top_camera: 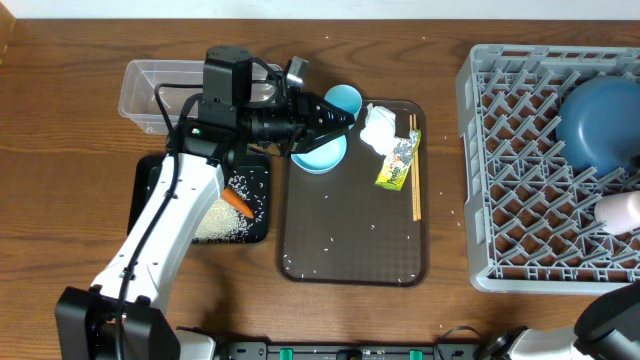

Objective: Sort waste into correct bins and load items into the dishwasher rack

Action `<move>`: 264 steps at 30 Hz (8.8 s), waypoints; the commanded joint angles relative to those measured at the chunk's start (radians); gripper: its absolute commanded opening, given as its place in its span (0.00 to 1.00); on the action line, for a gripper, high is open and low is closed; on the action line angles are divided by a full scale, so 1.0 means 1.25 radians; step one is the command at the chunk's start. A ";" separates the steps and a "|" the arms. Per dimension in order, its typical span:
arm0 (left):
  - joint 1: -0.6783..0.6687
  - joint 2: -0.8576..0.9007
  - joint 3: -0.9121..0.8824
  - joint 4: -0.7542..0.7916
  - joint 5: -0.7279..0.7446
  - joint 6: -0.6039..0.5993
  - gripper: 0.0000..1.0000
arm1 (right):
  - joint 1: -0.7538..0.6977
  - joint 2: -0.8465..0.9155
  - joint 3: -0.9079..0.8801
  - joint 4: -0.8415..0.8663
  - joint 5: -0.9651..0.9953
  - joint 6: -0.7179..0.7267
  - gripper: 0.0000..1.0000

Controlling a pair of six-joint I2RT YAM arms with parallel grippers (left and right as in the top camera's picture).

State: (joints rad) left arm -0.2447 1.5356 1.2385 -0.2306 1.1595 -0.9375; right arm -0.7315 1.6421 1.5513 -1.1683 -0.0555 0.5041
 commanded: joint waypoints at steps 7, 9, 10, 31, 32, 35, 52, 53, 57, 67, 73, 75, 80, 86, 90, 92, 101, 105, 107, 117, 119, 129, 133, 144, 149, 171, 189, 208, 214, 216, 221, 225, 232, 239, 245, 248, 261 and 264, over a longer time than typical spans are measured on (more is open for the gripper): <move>-0.014 0.002 0.007 -0.019 -0.128 0.111 0.50 | 0.167 -0.101 0.040 0.010 -0.353 -0.228 0.99; -0.022 0.002 0.007 -0.045 -0.198 0.137 0.52 | 0.212 -0.102 0.040 0.014 -0.339 -0.227 0.99; -0.025 0.002 0.007 -0.060 -0.247 0.154 0.55 | 0.235 -0.099 0.040 0.020 -0.329 -0.226 0.99; -0.120 0.137 0.172 -0.187 -0.812 0.374 0.80 | 0.475 -0.083 -0.074 0.172 -0.249 -0.206 0.99; -0.122 0.168 0.216 -0.230 -0.812 0.389 0.85 | 0.479 -0.083 -0.084 0.179 -0.249 -0.206 0.99; -0.121 0.283 0.374 -0.370 -0.812 0.433 0.93 | 0.488 -0.083 -0.116 0.200 -0.249 -0.206 0.99; -0.114 0.539 0.577 -0.494 -0.811 0.438 0.93 | 0.489 -0.083 -0.178 0.219 -0.248 -0.208 0.99; -0.117 0.540 0.577 -0.486 -0.811 0.438 0.93 | 0.489 -0.083 -0.178 0.217 -0.249 -0.211 0.99; -0.131 0.544 0.577 -0.462 -0.812 0.439 0.89 | 0.489 -0.083 -0.178 0.218 -0.249 -0.213 0.99; -0.143 0.576 0.576 -0.451 -0.813 0.423 0.47 | 0.489 -0.083 -0.178 0.206 -0.248 -0.222 0.99; -0.143 0.576 0.576 -0.435 -0.854 0.408 0.33 | 0.489 -0.083 -0.178 0.204 -0.248 -0.228 0.99; -0.143 0.576 0.576 -0.436 -0.854 0.402 0.33 | 0.489 -0.083 -0.178 0.204 -0.248 -0.228 0.99; -0.143 0.576 0.576 -0.436 -0.854 0.393 0.34 | 0.489 -0.083 -0.178 0.203 -0.248 -0.228 0.99; -0.143 0.576 0.576 -0.434 -0.854 0.393 0.25 | 0.489 -0.083 -0.179 0.198 -0.248 -0.228 0.99; -0.143 0.576 0.576 -0.431 -0.854 0.393 0.19 | 0.489 -0.083 -0.179 0.198 -0.248 -0.228 0.99; -0.143 0.576 0.575 -0.430 -0.854 0.393 0.19 | 0.489 -0.083 -0.179 0.198 -0.248 -0.228 0.99; -0.143 0.576 0.571 -0.417 -0.854 0.393 0.06 | 0.489 -0.083 -0.179 0.196 -0.248 -0.228 0.99; -0.143 0.572 0.573 -0.417 -0.853 0.371 0.06 | 0.489 -0.083 -0.179 0.194 -0.248 -0.228 0.99; -0.143 0.556 0.573 -0.420 -0.843 0.340 0.06 | 0.489 -0.083 -0.179 0.190 -0.249 -0.228 0.99; -0.138 0.368 0.573 -0.430 -0.608 0.336 0.06 | 0.471 -0.083 -0.179 0.170 -0.577 -0.227 0.99; -0.131 0.324 0.573 -0.436 -0.560 0.336 0.06 | 0.453 -0.083 -0.179 0.170 -0.676 -0.227 0.99; -0.046 0.140 0.573 -0.462 -0.291 0.189 0.06 | 0.315 -0.083 -0.179 0.217 -1.203 -0.162 0.99; -0.038 0.118 0.573 -0.443 -0.139 0.122 0.06 | 0.309 -0.083 -0.179 0.217 -1.203 -0.116 0.99; -0.038 0.114 0.573 -0.311 -0.036 -0.099 0.06 | 0.343 -0.083 -0.179 0.264 -1.202 0.161 0.99; -0.038 0.114 0.573 -0.208 -0.032 -0.177 0.06 | 0.370 -0.089 -0.178 0.442 -1.202 0.372 0.99; -0.038 0.114 0.571 -0.062 0.046 -0.318 0.06 | 0.456 -0.226 -0.177 1.222 -1.036 1.042 0.99; -0.039 0.087 0.571 -0.043 0.135 -0.385 0.06 | 0.590 -0.190 -0.177 1.507 -0.945 1.233 0.99; -0.038 0.078 0.571 -0.041 0.122 -0.379 0.06 | 0.610 -0.184 -0.177 1.513 -0.955 1.236 0.94; -0.038 0.078 0.570 -0.041 0.110 -0.369 0.06 | 0.627 -0.184 -0.177 1.512 -0.955 1.236 0.91; -0.038 0.078 0.570 -0.041 0.109 -0.360 0.06 | 0.628 -0.184 -0.177 1.512 -0.955 1.236 0.88; -0.038 0.078 0.565 -0.042 0.108 -0.358 0.06 | 0.628 -0.190 -0.177 1.512 -0.952 1.236 0.81; -0.038 0.078 0.561 -0.042 0.107 -0.358 0.06 | 0.628 -0.201 -0.177 1.512 -0.952 1.236 0.75; -0.038 0.078 0.560 -0.042 0.105 -0.358 0.06 | 0.628 -0.224 -0.177 1.512 -0.951 1.236 0.74; -0.038 0.078 0.560 -0.042 0.104 -0.358 0.07 | 0.628 -0.241 -0.177 1.508 -0.955 1.236 0.72; -0.038 0.078 0.560 -0.042 0.105 -0.358 0.06 | 0.628 -0.241 -0.177 1.503 -0.952 1.236 0.71; -0.038 0.078 0.560 -0.042 0.106 -0.359 0.06 | 0.628 -0.241 -0.177 1.503 -0.952 1.236 0.70; -0.039 0.078 0.560 -0.042 0.139 -0.362 0.06 | 0.617 -0.236 -0.177 1.504 -0.946 1.236 0.72; -0.039 0.078 0.560 -0.042 0.147 -0.362 0.06 | 0.610 -0.235 -0.177 1.504 -0.946 1.236 0.72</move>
State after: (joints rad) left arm -0.2909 1.6543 1.9377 -0.2886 1.3106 -1.4063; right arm 0.0425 1.3582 1.3216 0.7078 -1.2488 2.0502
